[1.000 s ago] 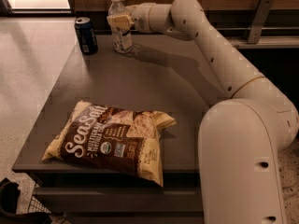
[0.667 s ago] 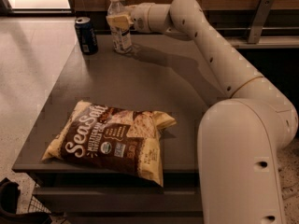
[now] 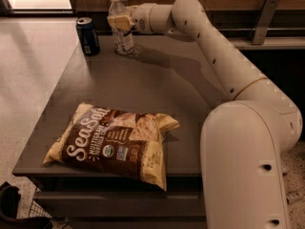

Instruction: Move blue plastic bottle near brown chip bag

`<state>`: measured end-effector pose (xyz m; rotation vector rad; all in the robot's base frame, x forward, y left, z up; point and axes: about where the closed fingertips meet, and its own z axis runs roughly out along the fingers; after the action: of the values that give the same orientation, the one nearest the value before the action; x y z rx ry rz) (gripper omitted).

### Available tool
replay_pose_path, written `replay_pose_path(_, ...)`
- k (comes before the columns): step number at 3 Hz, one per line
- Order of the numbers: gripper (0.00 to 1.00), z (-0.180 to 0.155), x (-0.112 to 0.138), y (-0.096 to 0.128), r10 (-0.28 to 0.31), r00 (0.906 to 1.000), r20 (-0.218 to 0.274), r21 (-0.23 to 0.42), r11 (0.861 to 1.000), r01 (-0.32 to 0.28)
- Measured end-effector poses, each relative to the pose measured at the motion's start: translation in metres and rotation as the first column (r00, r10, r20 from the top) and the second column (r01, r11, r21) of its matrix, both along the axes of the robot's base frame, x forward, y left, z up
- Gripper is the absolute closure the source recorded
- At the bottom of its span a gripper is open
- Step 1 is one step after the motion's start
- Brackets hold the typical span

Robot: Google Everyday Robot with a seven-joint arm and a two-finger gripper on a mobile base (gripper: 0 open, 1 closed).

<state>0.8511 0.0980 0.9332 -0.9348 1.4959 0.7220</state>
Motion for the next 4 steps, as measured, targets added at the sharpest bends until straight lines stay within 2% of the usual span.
replay_pose_path(1, 1.0, 0.031, -0.017, -0.012, -0.011, 0.9999, 0.009, -0.016, 1.0, 0.011)
replay_pose_path(2, 1.0, 0.083, -0.051, -0.03, -0.038, 0.9987, 0.035, -0.046, 0.998, 0.04)
replay_pose_path(3, 1.0, 0.141, -0.099, -0.055, -0.073, 0.9954, 0.061, -0.051, 0.996, 0.076)
replay_pose_path(4, 1.0, 0.164, -0.131, -0.075, -0.101, 0.9927, 0.066, -0.046, 0.994, 0.104)
